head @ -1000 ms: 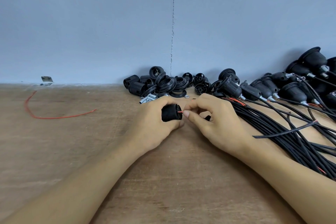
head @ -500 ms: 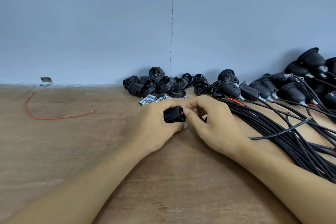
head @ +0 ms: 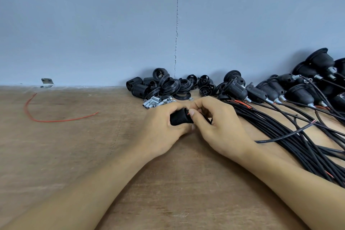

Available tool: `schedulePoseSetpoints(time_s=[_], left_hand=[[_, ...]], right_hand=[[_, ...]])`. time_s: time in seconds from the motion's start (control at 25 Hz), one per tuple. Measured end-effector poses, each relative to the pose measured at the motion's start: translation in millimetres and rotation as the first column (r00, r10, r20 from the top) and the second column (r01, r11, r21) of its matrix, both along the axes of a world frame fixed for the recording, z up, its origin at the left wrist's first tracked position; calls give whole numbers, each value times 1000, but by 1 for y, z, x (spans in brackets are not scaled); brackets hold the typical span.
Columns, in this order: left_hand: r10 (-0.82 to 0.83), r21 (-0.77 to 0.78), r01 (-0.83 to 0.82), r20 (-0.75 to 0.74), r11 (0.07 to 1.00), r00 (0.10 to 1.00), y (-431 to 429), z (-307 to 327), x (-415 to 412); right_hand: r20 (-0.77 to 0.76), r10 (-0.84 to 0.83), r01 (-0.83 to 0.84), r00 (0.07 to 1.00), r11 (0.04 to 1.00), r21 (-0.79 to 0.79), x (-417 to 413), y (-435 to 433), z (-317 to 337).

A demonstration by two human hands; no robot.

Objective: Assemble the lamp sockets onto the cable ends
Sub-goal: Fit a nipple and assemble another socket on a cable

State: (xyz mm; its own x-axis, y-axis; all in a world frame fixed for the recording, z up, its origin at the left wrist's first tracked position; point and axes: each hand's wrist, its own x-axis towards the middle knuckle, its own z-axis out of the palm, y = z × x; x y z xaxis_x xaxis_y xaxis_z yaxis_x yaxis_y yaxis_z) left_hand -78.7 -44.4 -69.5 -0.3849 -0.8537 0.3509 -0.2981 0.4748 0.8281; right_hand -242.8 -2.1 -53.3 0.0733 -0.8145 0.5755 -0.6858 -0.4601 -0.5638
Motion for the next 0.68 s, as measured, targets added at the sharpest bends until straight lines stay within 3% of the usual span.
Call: schedulePoseSetpoints(time_s=[0.24, 0.68], left_hand=[[48, -68, -46, 36, 997, 998, 3, 1, -1], [59, -35, -58, 28, 998, 998, 2, 1, -3]], right_hand=[[-3, -34, 34, 999, 999, 8, 5, 0, 0], [85, -43, 33, 995, 993, 114, 0, -2, 2]])
